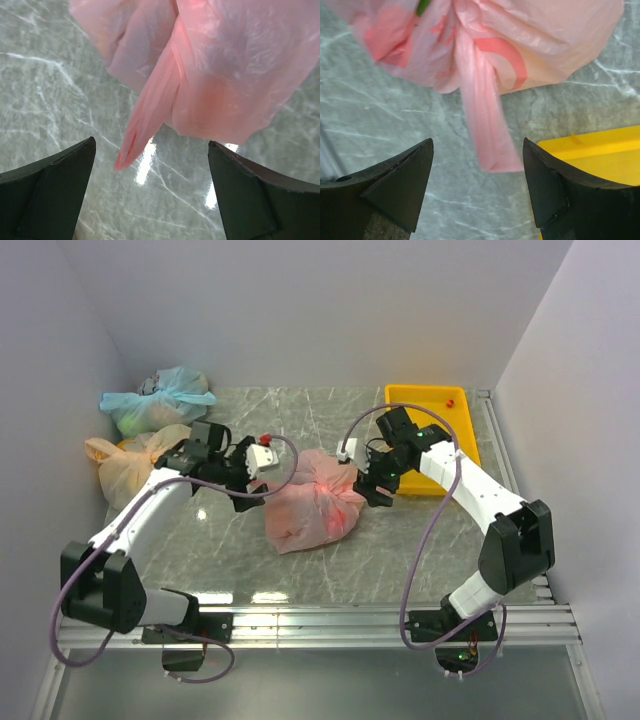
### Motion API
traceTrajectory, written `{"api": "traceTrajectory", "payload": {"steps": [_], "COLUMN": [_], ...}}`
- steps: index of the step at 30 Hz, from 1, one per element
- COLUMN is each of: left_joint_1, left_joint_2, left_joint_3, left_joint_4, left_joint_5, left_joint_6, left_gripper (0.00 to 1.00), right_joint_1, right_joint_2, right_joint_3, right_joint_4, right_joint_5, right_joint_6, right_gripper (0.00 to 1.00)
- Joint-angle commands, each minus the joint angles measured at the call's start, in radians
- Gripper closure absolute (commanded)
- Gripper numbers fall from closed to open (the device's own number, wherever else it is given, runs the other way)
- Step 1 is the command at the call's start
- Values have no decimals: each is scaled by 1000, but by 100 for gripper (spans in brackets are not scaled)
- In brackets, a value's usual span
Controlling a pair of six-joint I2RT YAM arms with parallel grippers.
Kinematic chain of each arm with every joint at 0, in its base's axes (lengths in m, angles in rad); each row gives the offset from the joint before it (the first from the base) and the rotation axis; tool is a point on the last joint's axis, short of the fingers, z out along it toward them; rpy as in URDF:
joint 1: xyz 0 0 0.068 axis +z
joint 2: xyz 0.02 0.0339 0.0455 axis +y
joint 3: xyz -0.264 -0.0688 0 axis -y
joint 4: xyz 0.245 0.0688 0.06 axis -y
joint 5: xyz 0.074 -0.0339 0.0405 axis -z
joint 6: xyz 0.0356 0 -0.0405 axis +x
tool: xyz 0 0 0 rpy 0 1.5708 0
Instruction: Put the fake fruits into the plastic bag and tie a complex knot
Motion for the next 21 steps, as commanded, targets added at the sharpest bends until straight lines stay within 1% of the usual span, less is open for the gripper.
{"api": "traceTrajectory", "payload": {"steps": [1, 3, 4, 5, 6, 7, 8, 9, 10, 11, 12, 13, 14, 15, 17, 18, 20, 21], "left_joint_1": [-33, -54, -67, -86, -96, -102, -114, -117, -120, -120, -120, -119, -120, -119, -96, -84, -39, -27], "left_joint_2": [59, 85, 110, 121, 133, 157, 170, 183, 203, 211, 216, 217, 217, 214, 205, 199, 181, 170], "left_joint_3": [-35, -45, -50, -55, -55, -50, -46, -41, -30, -27, -26, -26, -23, -24, -22, -24, -18, -10], "left_joint_4": [116, 158, 176, 217, 238, 244, 249, 261, 261, 261, 261, 253, 246, 241, 221, 221, 222, 221], "left_joint_5": [-82, -88, -98, -120, -129, -135, -152, -163, -168, -168, -175, -178, -183, -200, -207, -211, -233, -255], "left_joint_6": [106, 124, 118, 109, 91, 89, 86, 71, 64, 60, 54, 54, 49, 6, -43, -124, -225, -341], "left_gripper": [1, 2, 8, 12, 16, 26, 31, 37, 48, 51, 57, 77, 94, 99, 100, 100, 100, 100], "right_joint_1": [17, 30, 31, 31, 31, 31, 33, 33, 31, 31, 31, 33, 31, 30, 22, 14, -10, -19], "right_joint_2": [27, 54, 64, 82, 93, 100, 114, 120, 122, 120, 120, 117, 119, 119, 110, 108, 110, 114], "right_joint_3": [-47, -63, -66, -64, -63, -58, -55, -52, -51, -51, -51, -51, -48, -43, -31, -25, 1, 12], "right_joint_4": [106, 167, 182, 192, 198, 204, 210, 215, 224, 235, 239, 242, 242, 239, 233, 227, 215, 209], "right_joint_5": [71, 107, 111, 111, 112, 112, 111, 112, 118, 120, 123, 129, 134, 140, 141, 135, 138, 137], "right_joint_6": [-33, -6, 2, 7, 28, 40, 51, 80, 94, 105, 120, 129, 140, 161, 200, 247, 310, 379], "right_gripper": [21, 23, 24, 26, 33, 37, 44, 58, 67, 76, 89, 96, 100, 100, 100, 100, 100, 100]}}
